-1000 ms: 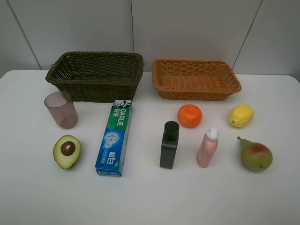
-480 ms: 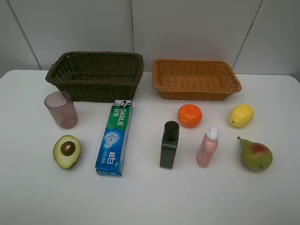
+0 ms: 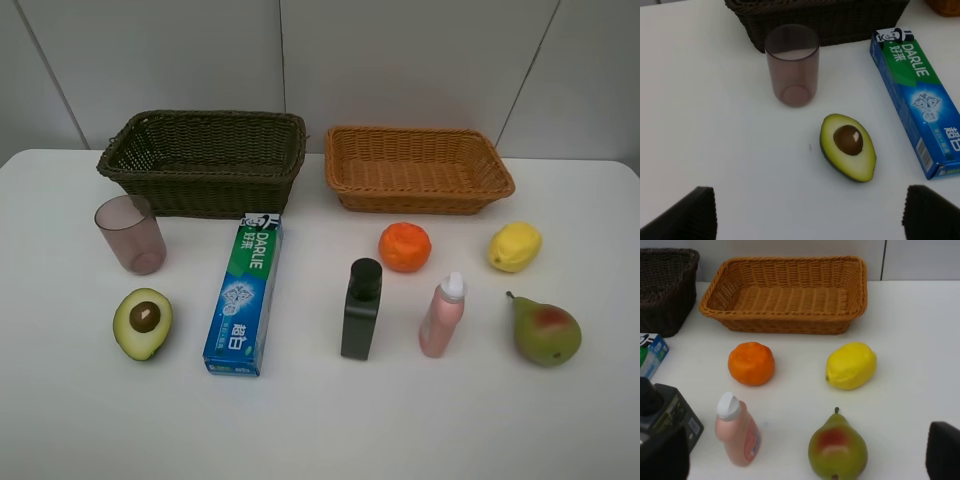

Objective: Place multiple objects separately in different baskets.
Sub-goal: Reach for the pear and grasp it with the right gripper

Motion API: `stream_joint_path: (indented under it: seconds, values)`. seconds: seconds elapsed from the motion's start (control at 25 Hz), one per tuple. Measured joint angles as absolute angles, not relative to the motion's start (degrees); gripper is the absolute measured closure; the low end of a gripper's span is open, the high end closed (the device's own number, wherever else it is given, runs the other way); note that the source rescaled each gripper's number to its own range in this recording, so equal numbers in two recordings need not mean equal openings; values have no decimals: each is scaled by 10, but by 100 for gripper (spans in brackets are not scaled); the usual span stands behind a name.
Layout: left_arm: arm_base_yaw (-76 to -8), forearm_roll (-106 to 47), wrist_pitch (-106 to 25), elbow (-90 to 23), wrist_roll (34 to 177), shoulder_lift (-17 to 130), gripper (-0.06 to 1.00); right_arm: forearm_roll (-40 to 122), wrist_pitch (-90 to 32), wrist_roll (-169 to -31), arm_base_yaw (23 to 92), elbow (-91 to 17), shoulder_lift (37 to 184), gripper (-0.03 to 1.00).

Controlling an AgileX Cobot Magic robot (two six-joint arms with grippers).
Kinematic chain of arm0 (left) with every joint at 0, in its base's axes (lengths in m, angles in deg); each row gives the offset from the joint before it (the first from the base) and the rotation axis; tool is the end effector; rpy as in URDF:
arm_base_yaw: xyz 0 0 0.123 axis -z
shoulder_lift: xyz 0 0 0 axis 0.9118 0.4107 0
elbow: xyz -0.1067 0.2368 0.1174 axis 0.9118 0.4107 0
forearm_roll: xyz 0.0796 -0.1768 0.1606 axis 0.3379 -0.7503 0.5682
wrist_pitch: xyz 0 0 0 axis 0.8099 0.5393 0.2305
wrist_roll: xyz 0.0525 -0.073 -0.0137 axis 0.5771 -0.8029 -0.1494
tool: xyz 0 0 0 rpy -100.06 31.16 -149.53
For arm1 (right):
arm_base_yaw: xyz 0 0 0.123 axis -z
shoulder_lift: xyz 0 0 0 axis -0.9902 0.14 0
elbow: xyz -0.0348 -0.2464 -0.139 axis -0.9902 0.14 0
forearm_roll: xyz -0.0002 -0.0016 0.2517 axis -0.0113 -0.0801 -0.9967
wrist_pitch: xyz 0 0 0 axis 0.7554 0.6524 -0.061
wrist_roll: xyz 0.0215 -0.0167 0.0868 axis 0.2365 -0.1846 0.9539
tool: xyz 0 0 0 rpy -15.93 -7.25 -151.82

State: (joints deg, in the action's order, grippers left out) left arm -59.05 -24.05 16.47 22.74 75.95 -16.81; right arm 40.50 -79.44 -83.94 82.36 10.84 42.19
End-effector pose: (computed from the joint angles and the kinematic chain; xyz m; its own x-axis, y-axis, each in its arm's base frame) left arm 0.0020 -0.0112 0.2519 -0.5269 0.0660 -0.8473 0.2177 0.9742 -0.0594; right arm 0.0031 0.0114 0.2992 -0.4432 -0.0440 -0.8953 -0.1271 0.9918 0.0142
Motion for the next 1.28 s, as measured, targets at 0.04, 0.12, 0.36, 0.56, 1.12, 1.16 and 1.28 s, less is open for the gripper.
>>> stream_joint_path:
  seconds: [0.04, 0.12, 0.36, 0.56, 1.12, 1.16, 1.28]
  values:
    - [-590, -241, 165, 227, 759, -168, -4, 405, -794, -839, 824, 100, 445, -3]
    - [-590, -241, 165, 227, 759, -168, -4, 405, -794, -839, 824, 83, 495, -3]
    - [-590, -241, 165, 227, 759, -168, -4, 405, -793, -839, 824, 34, 648, -3]
    - [-590, -241, 165, 227, 759, -168, -4, 405, -793, -839, 824, 12, 768, -3]
    - [-590, -241, 165, 227, 759, -168, -4, 456, -759, -839, 824, 6, 1026, -3]
    - [-590, -241, 165, 227, 759, -168, -4, 461, -752, -839, 824, 6, 1036, -3]
    - [-590, -241, 165, 227, 759, -168, -4, 467, -733, -839, 824, 5, 1068, -3]
